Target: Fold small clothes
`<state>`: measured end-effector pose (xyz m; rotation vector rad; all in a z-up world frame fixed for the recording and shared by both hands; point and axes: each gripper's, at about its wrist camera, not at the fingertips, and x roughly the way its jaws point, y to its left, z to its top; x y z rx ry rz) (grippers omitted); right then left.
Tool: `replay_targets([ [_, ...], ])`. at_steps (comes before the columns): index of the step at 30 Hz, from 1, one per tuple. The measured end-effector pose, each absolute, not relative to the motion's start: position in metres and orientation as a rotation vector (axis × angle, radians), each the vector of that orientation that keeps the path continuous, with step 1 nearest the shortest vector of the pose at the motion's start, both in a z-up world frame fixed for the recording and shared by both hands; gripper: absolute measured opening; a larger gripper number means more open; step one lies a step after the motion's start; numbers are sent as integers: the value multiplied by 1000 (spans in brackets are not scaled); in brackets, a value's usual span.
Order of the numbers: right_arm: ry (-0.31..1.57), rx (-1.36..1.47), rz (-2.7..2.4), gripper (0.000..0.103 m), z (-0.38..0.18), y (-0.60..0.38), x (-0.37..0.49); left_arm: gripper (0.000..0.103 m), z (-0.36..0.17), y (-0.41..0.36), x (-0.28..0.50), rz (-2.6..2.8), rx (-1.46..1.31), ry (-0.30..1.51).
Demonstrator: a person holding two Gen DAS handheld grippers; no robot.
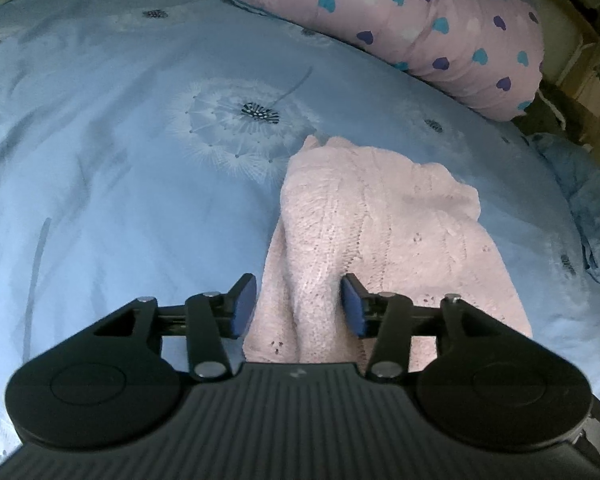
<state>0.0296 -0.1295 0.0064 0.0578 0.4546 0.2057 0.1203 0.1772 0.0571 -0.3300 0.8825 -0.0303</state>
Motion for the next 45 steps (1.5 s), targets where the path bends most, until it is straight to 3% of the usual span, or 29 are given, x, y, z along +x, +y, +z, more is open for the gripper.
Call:
replay_targets([
  [3, 434, 42, 193, 57, 8, -128, 31, 57, 58, 176, 121, -31, -331, 886],
  [5, 406, 65, 176, 35, 13, -135, 24, 61, 57, 176, 121, -34, -331, 890],
  [11, 429, 56, 144, 30, 2, -146, 18, 67, 57, 171, 122, -58, -307, 897],
  [21, 523, 68, 217, 34, 17, -153, 16, 67, 62, 173, 121, -45, -319, 892],
  [36, 488, 173, 296, 38, 57, -180, 30, 67, 103, 165, 134, -57, -304, 814],
  [41, 463, 219, 295, 53, 58, -187, 48, 67, 105, 165, 168, -38, -300, 804],
  [45, 442, 327, 296, 56, 52, -194, 69, 67, 93, 165, 199, -24, -305, 812],
])
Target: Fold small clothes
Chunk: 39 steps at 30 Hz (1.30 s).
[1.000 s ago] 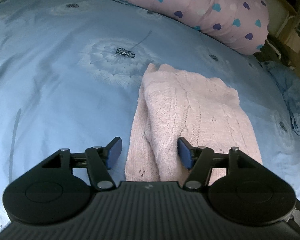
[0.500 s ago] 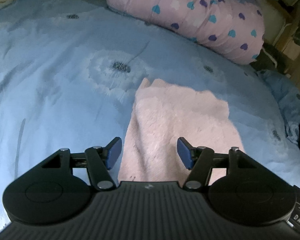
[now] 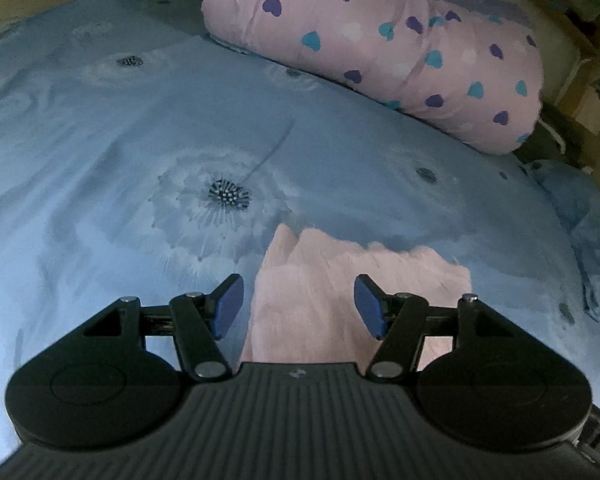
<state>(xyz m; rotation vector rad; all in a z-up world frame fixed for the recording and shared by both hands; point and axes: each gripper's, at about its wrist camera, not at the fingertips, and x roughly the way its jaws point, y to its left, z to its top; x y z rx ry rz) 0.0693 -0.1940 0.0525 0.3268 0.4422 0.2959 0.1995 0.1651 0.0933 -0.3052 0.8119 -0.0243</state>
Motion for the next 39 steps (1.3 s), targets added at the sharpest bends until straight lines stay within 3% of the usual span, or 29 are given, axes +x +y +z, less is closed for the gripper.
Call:
replay_targets([
  [10, 525, 449, 245, 57, 21, -193, 134, 65, 45, 166, 237, -52, -371, 873],
  [11, 524, 465, 249, 57, 18, -193, 136, 55, 42, 166, 237, -60, -383, 877],
  [12, 523, 480, 253, 57, 15, -192, 137, 34, 39, 166, 237, -68, -396, 877],
  [14, 516, 511, 256, 60, 10, -191, 137, 18, 43, 166, 234, -62, -390, 851],
  [17, 497, 538, 272, 60, 4, -191, 132, 15, 57, 165, 228, -19, -331, 765],
  [23, 452, 464, 295, 60, 0, -180, 117, 15, 32, 158, 238, 42, -223, 801],
  [32, 439, 434, 282, 62, 3, -182, 107, 18, 59, 154, 224, 25, -245, 805],
  [35, 435, 441, 276, 62, 8, -184, 93, 27, 77, 149, 208, 31, -242, 814],
  [39, 448, 465, 284, 62, 11, -188, 73, 61, 93, 145, 179, 59, -260, 836],
])
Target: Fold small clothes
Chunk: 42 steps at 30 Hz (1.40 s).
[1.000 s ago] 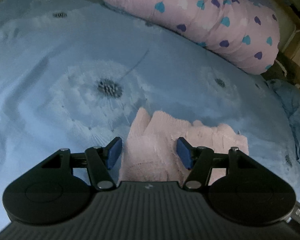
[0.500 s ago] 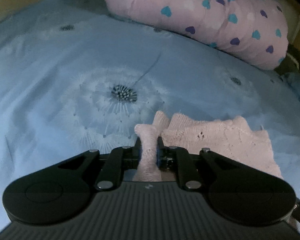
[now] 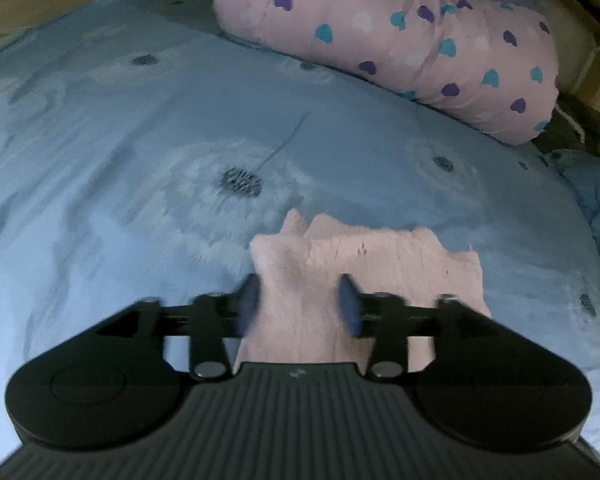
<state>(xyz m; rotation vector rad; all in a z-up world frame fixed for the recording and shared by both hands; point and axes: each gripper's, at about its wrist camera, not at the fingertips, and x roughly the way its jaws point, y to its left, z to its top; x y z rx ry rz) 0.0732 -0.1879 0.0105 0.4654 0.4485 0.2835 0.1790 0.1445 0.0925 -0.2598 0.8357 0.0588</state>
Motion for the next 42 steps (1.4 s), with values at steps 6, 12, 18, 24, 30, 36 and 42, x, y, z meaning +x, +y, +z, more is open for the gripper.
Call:
replay_targets([
  [6, 464, 452, 296, 62, 14, -185, 48, 74, 87, 146, 135, 71, -320, 859],
  [12, 500, 430, 277, 62, 11, -176, 39, 81, 58, 156, 121, 44, -374, 891],
  [18, 521, 443, 267, 62, 8, -176, 36, 84, 53, 165, 120, -45, -410, 907],
  [24, 490, 517, 267, 72, 13, -183, 29, 85, 50, 177, 116, -144, -477, 922],
  [30, 513, 485, 281, 81, 25, -184, 46, 86, 45, 187, 118, -202, -525, 931],
  [36, 636, 499, 290, 82, 14, -191, 70, 89, 35, 186, 125, -235, -546, 957],
  [42, 678, 576, 334, 82, 1, -189, 84, 92, 32, 175, 132, -248, -525, 952],
])
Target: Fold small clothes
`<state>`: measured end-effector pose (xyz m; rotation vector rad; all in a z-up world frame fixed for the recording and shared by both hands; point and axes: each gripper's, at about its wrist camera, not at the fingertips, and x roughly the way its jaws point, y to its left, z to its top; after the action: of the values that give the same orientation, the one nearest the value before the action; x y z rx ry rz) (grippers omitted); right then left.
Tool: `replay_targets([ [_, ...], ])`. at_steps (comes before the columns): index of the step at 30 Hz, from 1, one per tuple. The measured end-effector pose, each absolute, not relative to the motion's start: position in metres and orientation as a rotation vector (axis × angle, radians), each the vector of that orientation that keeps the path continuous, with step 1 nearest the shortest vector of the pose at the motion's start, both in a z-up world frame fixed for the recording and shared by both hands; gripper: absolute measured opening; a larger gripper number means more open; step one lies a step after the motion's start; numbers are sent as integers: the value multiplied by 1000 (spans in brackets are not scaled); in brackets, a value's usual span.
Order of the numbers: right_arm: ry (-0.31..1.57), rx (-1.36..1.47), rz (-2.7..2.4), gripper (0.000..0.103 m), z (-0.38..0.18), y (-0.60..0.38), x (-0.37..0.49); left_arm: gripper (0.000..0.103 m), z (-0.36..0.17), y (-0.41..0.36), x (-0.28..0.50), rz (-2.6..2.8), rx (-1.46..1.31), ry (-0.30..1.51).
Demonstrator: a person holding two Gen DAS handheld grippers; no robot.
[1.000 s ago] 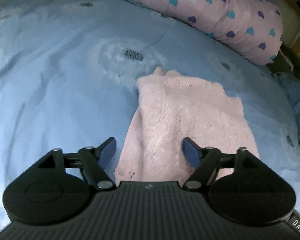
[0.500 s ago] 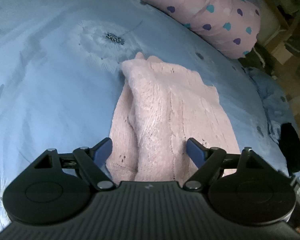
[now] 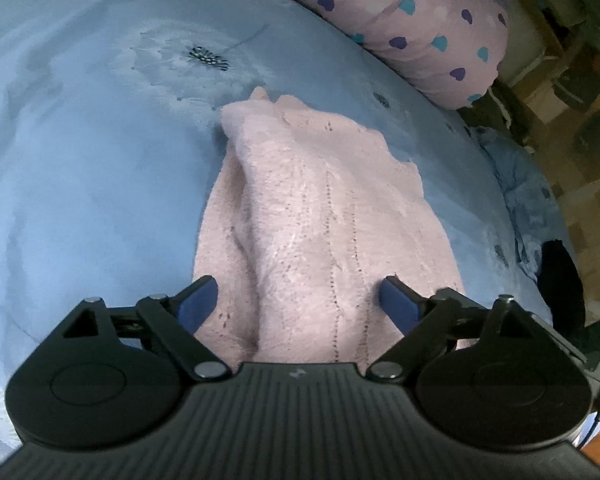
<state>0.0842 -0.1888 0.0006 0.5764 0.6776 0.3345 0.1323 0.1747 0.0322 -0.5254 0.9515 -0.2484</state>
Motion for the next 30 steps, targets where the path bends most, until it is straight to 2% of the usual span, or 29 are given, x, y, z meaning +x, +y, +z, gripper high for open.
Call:
replay_targets([
  [22, 698, 537, 495, 83, -6, -181, 118, 91, 24, 156, 147, -222, -456, 914],
  [30, 671, 552, 504, 68, -9, -174, 124, 79, 23, 155, 148, -215, -478, 899],
])
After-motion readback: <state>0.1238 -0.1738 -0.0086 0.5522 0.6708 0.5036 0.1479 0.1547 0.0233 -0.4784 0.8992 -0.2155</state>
